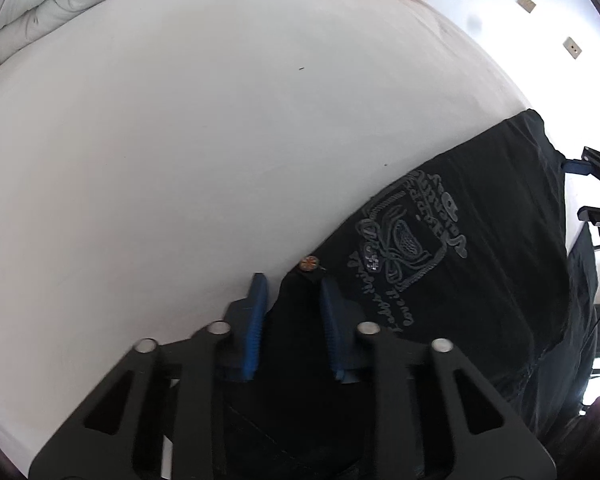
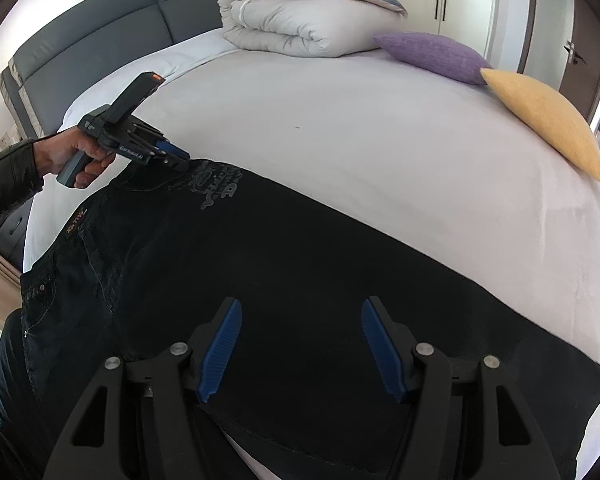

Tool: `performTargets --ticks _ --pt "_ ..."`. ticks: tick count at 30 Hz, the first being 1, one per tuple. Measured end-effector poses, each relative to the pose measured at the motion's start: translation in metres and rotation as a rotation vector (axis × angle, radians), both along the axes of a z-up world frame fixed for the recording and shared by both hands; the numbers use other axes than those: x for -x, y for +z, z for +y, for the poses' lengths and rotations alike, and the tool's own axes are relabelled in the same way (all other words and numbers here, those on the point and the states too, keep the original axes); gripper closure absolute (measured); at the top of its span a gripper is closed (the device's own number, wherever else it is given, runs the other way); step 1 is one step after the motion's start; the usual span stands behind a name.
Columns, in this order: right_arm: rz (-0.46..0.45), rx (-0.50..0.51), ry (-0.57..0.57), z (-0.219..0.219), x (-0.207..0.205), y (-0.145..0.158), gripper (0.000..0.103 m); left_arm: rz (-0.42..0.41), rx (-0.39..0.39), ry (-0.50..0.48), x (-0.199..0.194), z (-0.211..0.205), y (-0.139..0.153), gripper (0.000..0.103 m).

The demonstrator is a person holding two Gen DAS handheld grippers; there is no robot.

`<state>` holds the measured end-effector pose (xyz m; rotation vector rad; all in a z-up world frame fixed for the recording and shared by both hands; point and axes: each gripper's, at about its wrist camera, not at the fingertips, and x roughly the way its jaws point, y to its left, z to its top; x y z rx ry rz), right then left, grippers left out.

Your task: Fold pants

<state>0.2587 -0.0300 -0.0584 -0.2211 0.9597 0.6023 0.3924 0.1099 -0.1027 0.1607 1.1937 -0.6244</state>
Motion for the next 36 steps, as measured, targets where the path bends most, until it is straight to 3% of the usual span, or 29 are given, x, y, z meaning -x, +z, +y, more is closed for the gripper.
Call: performTargets --ticks 4,6,13,17,21,25,27,29,32,36 --pt "-0.028 0.005 0.02 0.013 -0.001 0.008 0.037 -0.098 -0.046 -0.001 0.021 -0.006 0.013 0.095" --pt "-0.037 0.006 0.037 0.02 -0.002 0.013 0.037 -0.171 -0.025 0.014 0.04 -0.004 0.03 0.099" --pt "-0.08 0.037 0.111 0.053 -0.009 0.024 0.042 -0.372 0.022 0.052 0.116 0.031 0.087 0.1" --pt "-0.101 0.06 0.175 0.087 -0.016 0.027 0.042 -0.443 0.033 0.065 0.155 0.046 0.107 0.101" --pt "-0.103 0.125 0.243 0.119 -0.021 0.02 0.045 -0.474 0.065 0.089 0.186 0.048 0.113 0.103" --pt "-0.068 0.206 0.245 0.138 -0.037 -0.001 0.048 -0.456 0.057 0.106 0.188 0.055 0.101 0.103" --pt "-0.045 0.234 0.214 0.139 -0.047 -0.009 0.048 -0.433 0.058 0.109 0.175 0.053 0.09 0.103" --pt "-0.032 0.2 0.194 0.139 -0.05 -0.009 0.048 -0.415 0.055 0.11 0.159 0.057 0.083 0.102" --pt "-0.033 0.202 0.178 0.138 -0.049 -0.008 0.036 -0.365 0.044 0.097 0.129 0.062 0.072 0.101" --pt "-0.042 0.155 0.212 0.132 -0.028 0.0 0.036 -0.326 -0.057 0.011 0.09 0.06 0.055 0.1"
